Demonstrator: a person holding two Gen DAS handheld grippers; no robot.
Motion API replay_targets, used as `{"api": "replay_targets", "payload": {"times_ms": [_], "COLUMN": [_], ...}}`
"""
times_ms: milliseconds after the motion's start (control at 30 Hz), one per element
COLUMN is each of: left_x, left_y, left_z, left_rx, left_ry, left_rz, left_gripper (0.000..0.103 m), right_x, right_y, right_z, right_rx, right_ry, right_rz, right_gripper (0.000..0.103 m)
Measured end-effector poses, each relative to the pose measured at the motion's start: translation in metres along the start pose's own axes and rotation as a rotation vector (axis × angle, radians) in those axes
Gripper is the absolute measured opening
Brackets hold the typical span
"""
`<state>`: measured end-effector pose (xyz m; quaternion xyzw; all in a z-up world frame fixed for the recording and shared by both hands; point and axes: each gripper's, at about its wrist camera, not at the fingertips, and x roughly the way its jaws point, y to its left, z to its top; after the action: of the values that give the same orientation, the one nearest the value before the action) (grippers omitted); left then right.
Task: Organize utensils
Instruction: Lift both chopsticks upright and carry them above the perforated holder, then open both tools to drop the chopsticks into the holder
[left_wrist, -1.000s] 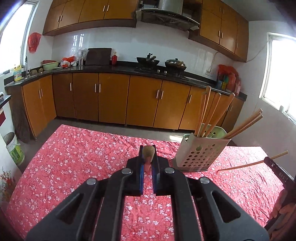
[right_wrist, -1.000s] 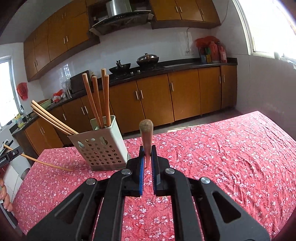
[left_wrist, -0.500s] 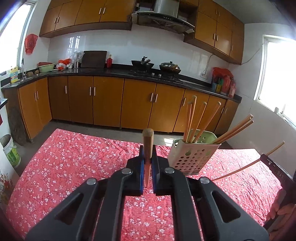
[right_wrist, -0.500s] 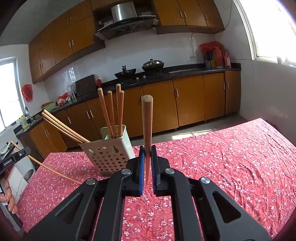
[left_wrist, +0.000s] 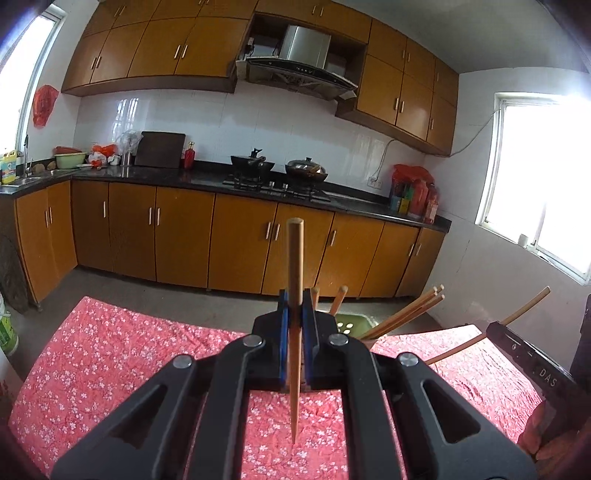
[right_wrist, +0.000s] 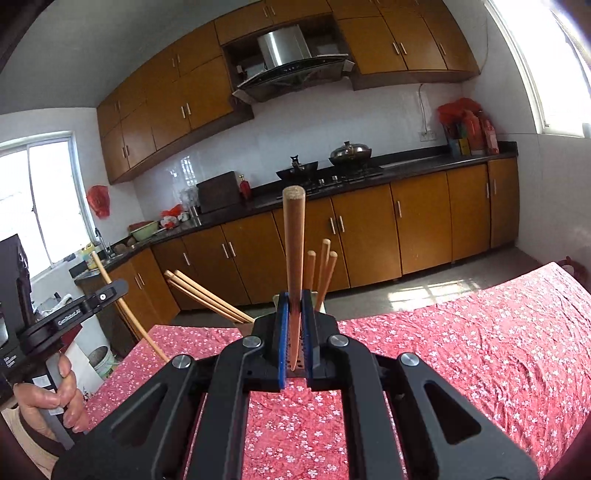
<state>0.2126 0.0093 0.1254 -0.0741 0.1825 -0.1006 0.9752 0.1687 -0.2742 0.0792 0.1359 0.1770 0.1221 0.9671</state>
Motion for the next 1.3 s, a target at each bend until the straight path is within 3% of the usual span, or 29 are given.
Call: {"api": "replay_targets", "payload": {"times_ms": [233,500,667,867,1133,1200,1300], "left_x": [0.002,0.029,0.062,0.093,0.110,0.108,0.099], "left_y": [-0.040,-0.064,-0.060,-0.049,-0.039,-0.038,-0.036], "left_z": [0.047,0.091,0.080,0.060,0.043,0.045,0.049], "left_rx": [0.023,0.024,0.007,-0.007,-0.020,-0.018,-0.020], "left_ry": [-0.132,-0.264,-0.246,-0.175,-0.121,-0.119,-0.132], "left_rz": [-0.027,0.012,0.024,0.030,0.016,0.014,0.023], "left_gripper": [0.008,0.008,0.008,0.008,0.008,0.014,0.030], "right_x": [0.002,0.028,0.053,0.084,0.094,0.093,0.089], "right_y": [0.018,0.017,0.017,0.015,0.009,0.010,0.008], "right_z": [0.035,0.060,0.055,0.040,0.031,0.031,0.035], "right_rx": [-0.043,-0.058,-0.088,-0.111,-0.089,-0.088,-0.080], "right_ry": [-0.051,-0.108,-0.118,-0.052,0.005,0.010,0.009], "right_rz": [0.024,0.014,-0.022,-0.037,-0.021,-0.022,-0.024], "right_gripper": [0.007,0.007,0.007,0.008,0.008,0.008,0.008]}}
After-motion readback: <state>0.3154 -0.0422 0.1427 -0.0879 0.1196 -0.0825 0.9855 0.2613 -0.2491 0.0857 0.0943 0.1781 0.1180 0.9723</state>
